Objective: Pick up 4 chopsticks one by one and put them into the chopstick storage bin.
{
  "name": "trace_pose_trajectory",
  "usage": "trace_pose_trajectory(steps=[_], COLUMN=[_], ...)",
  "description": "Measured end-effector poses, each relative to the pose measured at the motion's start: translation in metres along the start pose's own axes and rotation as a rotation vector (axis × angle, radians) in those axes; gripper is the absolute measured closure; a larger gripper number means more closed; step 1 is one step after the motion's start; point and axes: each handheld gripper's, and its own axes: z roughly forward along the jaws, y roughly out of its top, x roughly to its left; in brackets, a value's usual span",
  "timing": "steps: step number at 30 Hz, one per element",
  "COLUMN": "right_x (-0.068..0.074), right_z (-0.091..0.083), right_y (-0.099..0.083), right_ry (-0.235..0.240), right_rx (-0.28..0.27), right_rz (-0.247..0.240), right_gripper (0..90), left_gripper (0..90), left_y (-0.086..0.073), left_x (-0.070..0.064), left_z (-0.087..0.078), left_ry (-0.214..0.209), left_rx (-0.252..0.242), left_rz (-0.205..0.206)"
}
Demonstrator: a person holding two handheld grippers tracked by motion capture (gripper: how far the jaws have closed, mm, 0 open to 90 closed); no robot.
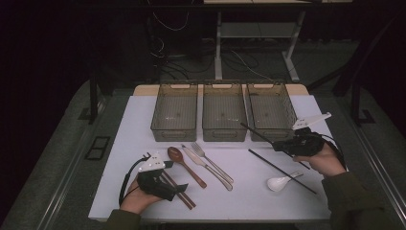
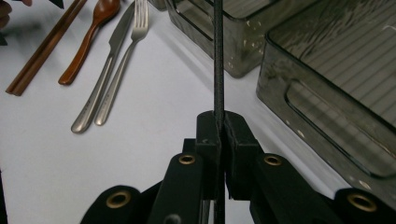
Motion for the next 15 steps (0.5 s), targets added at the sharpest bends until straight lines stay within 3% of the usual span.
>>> trace_pose_trajectory(steps=[4, 15], right_x=[0.001, 0.002], right_z=[0.005, 0.014], right_y=[0.008, 0.040], right_ry=[0.008, 0.025], right_rx=[0.006, -0.014], right_rz=[-0.005, -0.024], right_gripper=[85.1, 85.1], left_gripper=[0.0, 0.0], left_y=[0.000, 0.000], left_x=[0.001, 0.001], left_z=[-0.002, 0.000], left_ry=[-0.010, 0.008], left_rx=[-0.024, -0.015], left_rz=[-0.021, -0.027])
